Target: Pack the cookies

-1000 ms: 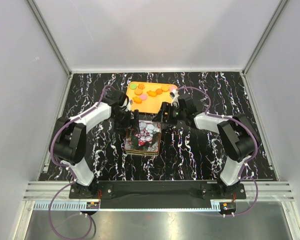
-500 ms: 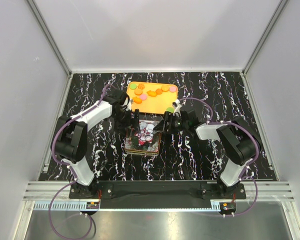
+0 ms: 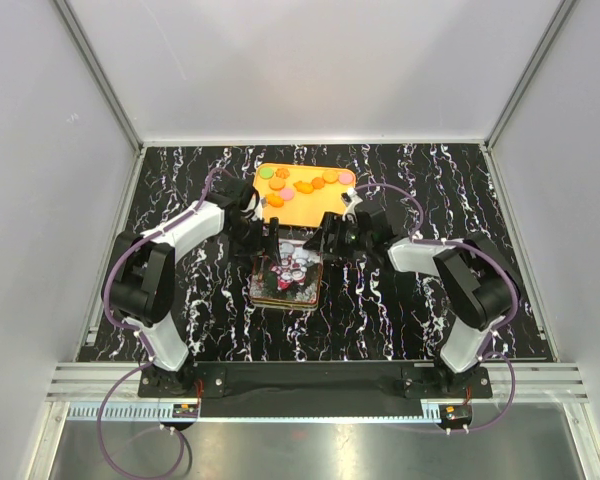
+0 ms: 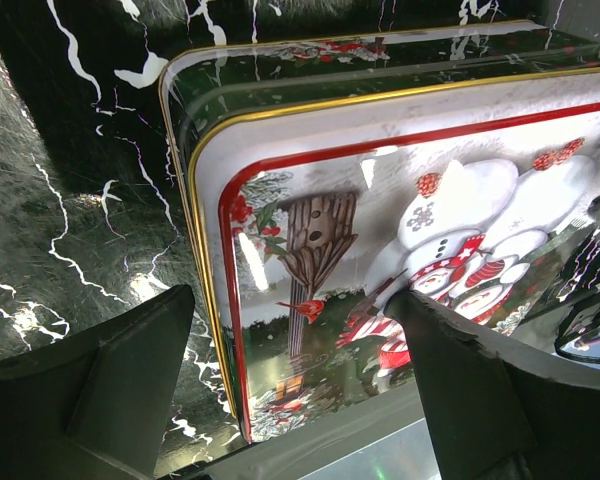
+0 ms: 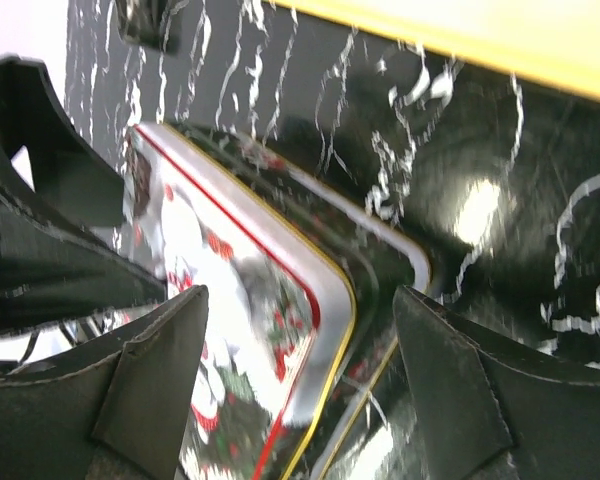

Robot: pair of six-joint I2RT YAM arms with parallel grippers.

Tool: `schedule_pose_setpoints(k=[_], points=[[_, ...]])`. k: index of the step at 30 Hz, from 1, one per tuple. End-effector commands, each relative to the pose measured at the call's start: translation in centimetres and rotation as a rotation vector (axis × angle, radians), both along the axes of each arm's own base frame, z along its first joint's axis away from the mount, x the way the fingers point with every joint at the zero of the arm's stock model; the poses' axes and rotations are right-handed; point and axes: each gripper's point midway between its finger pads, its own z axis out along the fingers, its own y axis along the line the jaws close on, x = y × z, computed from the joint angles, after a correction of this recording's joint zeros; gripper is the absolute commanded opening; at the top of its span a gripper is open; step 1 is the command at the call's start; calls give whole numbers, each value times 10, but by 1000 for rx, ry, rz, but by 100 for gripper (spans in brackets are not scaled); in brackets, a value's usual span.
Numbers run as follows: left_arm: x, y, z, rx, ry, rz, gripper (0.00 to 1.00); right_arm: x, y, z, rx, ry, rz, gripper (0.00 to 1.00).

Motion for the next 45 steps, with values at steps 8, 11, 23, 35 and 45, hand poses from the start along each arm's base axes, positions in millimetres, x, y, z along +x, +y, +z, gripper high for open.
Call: schedule_pose_setpoints(k=[8,11,23,35,45], points=[[17,2,-5,37,-45,0,89,28,21,-6,16,-73,32,81],[18,2,-6,36,-44,2,89,22,17,-11,13,-66,28,79],[22,-2,-10,31,-40,5,88,-8,9,-22,-56,-32,6,69],[20,0,-10,37,-37,0,88,35,8,19,-66,-207,-5,82],[21,-2,-9,28,-39,-2,89,43,37,15,57,-236,90,83]])
